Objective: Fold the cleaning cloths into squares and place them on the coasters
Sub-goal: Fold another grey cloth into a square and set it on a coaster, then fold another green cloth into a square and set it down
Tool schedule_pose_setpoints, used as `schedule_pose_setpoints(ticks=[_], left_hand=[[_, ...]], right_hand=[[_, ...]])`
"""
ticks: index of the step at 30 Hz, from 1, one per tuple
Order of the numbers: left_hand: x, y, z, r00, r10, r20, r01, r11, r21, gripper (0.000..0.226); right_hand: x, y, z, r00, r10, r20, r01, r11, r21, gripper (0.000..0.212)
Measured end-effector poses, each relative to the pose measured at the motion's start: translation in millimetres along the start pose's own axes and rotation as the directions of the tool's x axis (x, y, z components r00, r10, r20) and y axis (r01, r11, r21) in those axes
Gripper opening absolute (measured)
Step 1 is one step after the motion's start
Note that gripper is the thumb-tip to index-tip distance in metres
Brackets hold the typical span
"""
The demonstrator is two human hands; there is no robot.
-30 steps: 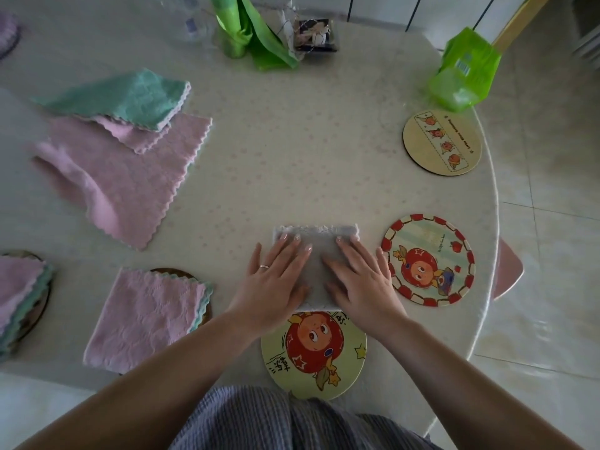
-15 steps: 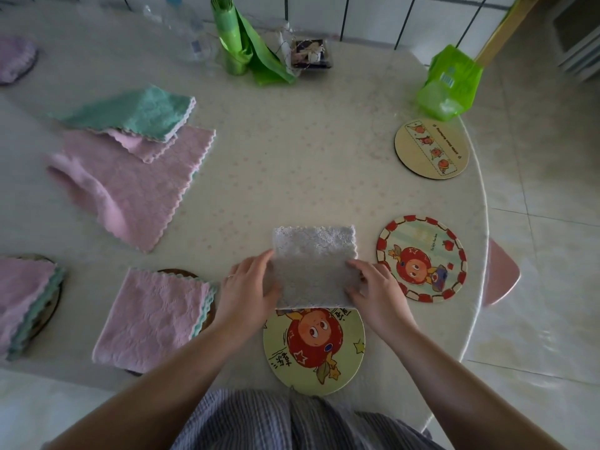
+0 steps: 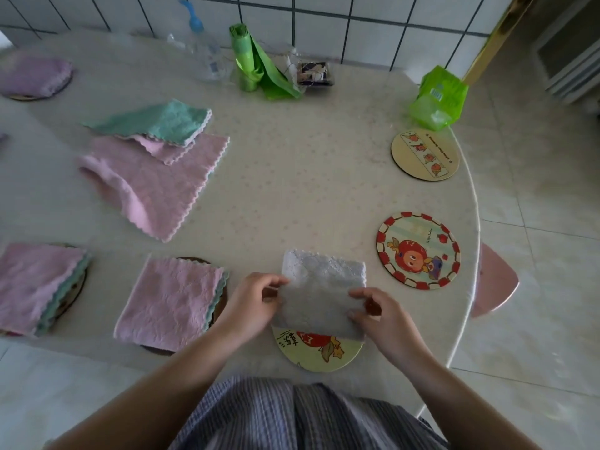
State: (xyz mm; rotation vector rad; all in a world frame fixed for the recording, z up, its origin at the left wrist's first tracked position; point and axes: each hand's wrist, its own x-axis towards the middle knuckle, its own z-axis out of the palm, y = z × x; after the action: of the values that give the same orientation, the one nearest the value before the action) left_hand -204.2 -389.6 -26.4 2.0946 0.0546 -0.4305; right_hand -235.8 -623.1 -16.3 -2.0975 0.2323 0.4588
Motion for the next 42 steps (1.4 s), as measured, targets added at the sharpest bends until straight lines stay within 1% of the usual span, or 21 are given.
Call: schedule_pose_setpoints(ticks=[5, 9, 11, 12, 14, 15, 17, 18, 19, 22, 25, 27, 29, 31, 32, 33, 35, 37, 39, 40, 42], left_hand=[[-26, -24, 10, 0.999, 0.039, 0.008, -0.039, 0.998, 0.059, 0.034], [-27, -25, 12, 0.997, 0.072, -0.002, -0.072, 0.994, 0.088, 0.034], [-27, -25, 12, 0.996, 0.090, -0.001, -0.089, 0.986, 0.139, 0.033], [-29, -26, 12, 0.992, 0.123, -0.002, -0.120, 0.974, 0.192, 0.033], [-31, -27, 12, 0.966, 0.257, 0.008, -0.244, 0.904, 0.353, 0.036], [-33, -26, 12, 0.942, 0.333, 0.036, -0.314, 0.841, 0.441, 0.039], [-33, -25, 11, 0.882, 0.449, 0.139, -0.443, 0.694, 0.568, 0.043], [-32, -25, 11, 0.861, 0.471, 0.194, -0.485, 0.640, 0.596, 0.044], [-31, -26, 10, 0.856, 0.459, 0.237, -0.500, 0.620, 0.605, 0.045], [-27, -32, 6, 0.892, 0.354, 0.279, -0.451, 0.683, 0.574, 0.053], [-23, -28, 0, 0.894, 0.315, 0.318, -0.447, 0.669, 0.593, 0.054], [-17, -24, -7, 0.896, 0.296, 0.331, -0.440, 0.696, 0.568, 0.051], [-11, -24, -21, 0.902, 0.337, 0.271, -0.430, 0.771, 0.470, 0.042], [-4, -29, -48, 0.918, 0.362, 0.160, -0.396, 0.842, 0.366, 0.034], [0, -32, -66, 0.930, 0.353, 0.103, -0.367, 0.873, 0.322, 0.030], [3, -37, -86, 0.941, 0.334, 0.056, -0.336, 0.897, 0.286, 0.027], [9, -47, -130, 0.950, 0.311, -0.033, -0.292, 0.920, 0.262, 0.029], [17, -67, -175, 0.955, 0.281, -0.095, -0.245, 0.928, 0.279, 0.036], [26, -90, -216, 0.960, 0.262, -0.099, -0.213, 0.912, 0.350, 0.035], [30, -103, -234, 0.959, 0.270, -0.082, -0.212, 0.882, 0.422, 0.035], [36, -125, -263, 0.958, 0.286, -0.035, -0.212, 0.783, 0.585, 0.039]], right_hand=[[-28, 21, 18, 1.000, 0.006, -0.011, -0.006, 1.000, -0.004, 0.027], [-32, 23, 20, 0.999, -0.013, -0.030, 0.013, 1.000, -0.020, 0.026], [-33, 23, 19, 0.999, -0.022, -0.036, 0.020, 0.999, -0.041, 0.027], [-33, 23, 18, 0.998, -0.035, -0.059, 0.030, 0.996, -0.083, 0.027], [-34, 25, 17, 0.983, -0.124, -0.139, 0.082, 0.957, -0.278, 0.032], [-34, 26, 17, 0.970, -0.193, -0.147, 0.124, 0.916, -0.381, 0.038], [-34, 23, 19, 0.956, -0.285, -0.073, 0.211, 0.838, -0.503, 0.046], [-35, 20, 20, 0.955, -0.295, -0.020, 0.240, 0.811, -0.533, 0.046], [-34, 19, 21, 0.957, -0.289, 0.024, 0.255, 0.799, -0.544, 0.046], [-30, 18, 23, 0.973, -0.220, 0.068, 0.222, 0.823, -0.523, 0.047], [-25, 16, 22, 0.980, -0.177, 0.089, 0.197, 0.823, -0.532, 0.045], [-20, 12, 22, 0.980, -0.183, 0.073, 0.192, 0.812, -0.550, 0.040], [-11, 1, 26, 0.973, -0.230, -0.002, 0.194, 0.827, -0.528, 0.034], [1, -20, 37, 0.959, -0.273, -0.071, 0.206, 0.850, -0.485, 0.023], [7, -34, 46, 0.955, -0.286, -0.076, 0.220, 0.859, -0.463, 0.026], [15, -50, 58, 0.949, -0.308, -0.067, 0.249, 0.864, -0.438, 0.034], [33, -83, 86, 0.937, -0.348, -0.029, 0.307, 0.863, -0.402, 0.041], [51, -115, 119, 0.925, -0.379, 0.034, 0.361, 0.844, -0.397, 0.044], [69, -146, 155, 0.915, -0.392, 0.099, 0.398, 0.830, -0.390, 0.046], [78, -161, 172, 0.912, -0.389, 0.129, 0.407, 0.827, -0.387, 0.045], [94, -186, 205, 0.904, -0.383, 0.190, 0.427, 0.809, -0.404, 0.043]])
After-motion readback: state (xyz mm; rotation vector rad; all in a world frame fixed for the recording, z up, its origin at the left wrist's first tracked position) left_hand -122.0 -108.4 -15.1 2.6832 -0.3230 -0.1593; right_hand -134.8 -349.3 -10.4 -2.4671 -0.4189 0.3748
